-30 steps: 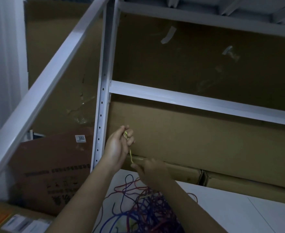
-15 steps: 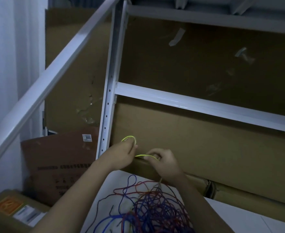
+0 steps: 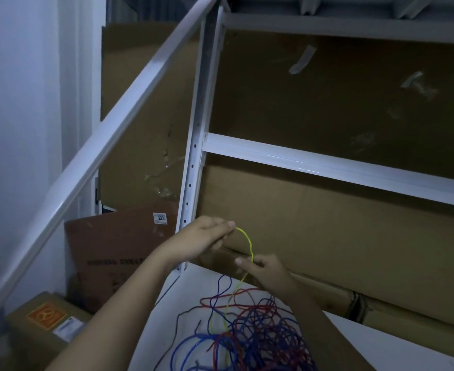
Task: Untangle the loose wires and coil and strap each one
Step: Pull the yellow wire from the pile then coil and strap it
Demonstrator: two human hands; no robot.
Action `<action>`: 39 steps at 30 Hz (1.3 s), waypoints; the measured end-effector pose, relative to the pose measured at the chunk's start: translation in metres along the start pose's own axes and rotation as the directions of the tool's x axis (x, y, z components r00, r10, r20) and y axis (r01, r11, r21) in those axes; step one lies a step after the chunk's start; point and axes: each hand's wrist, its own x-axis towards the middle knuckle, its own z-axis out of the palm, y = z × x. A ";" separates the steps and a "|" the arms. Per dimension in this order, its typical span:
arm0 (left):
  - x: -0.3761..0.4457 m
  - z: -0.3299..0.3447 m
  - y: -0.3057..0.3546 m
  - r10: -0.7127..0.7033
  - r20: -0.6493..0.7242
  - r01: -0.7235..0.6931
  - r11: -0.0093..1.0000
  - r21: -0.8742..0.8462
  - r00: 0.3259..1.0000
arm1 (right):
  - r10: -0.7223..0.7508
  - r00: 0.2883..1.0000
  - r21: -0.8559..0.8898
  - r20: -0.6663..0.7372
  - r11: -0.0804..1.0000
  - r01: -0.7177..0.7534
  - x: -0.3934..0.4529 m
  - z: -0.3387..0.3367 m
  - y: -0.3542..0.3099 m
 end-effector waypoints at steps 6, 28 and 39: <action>0.005 -0.001 0.002 0.017 -0.131 -0.044 0.977 -0.210 0.991 | 0.131 0.988 0.252 -0.087 0.962 -0.105 0.000 0.010 -0.041; 0.001 0.003 0.071 0.339 0.085 -0.233 0.787 -0.572 0.937 | -0.212 0.688 -0.110 -0.694 0.976 0.189 -0.007 -0.048 -0.139; 0.002 0.029 0.047 0.183 -0.028 -0.123 0.532 -0.837 0.983 | -0.384 0.889 -0.877 -0.250 0.479 -0.040 -0.041 -0.003 -0.069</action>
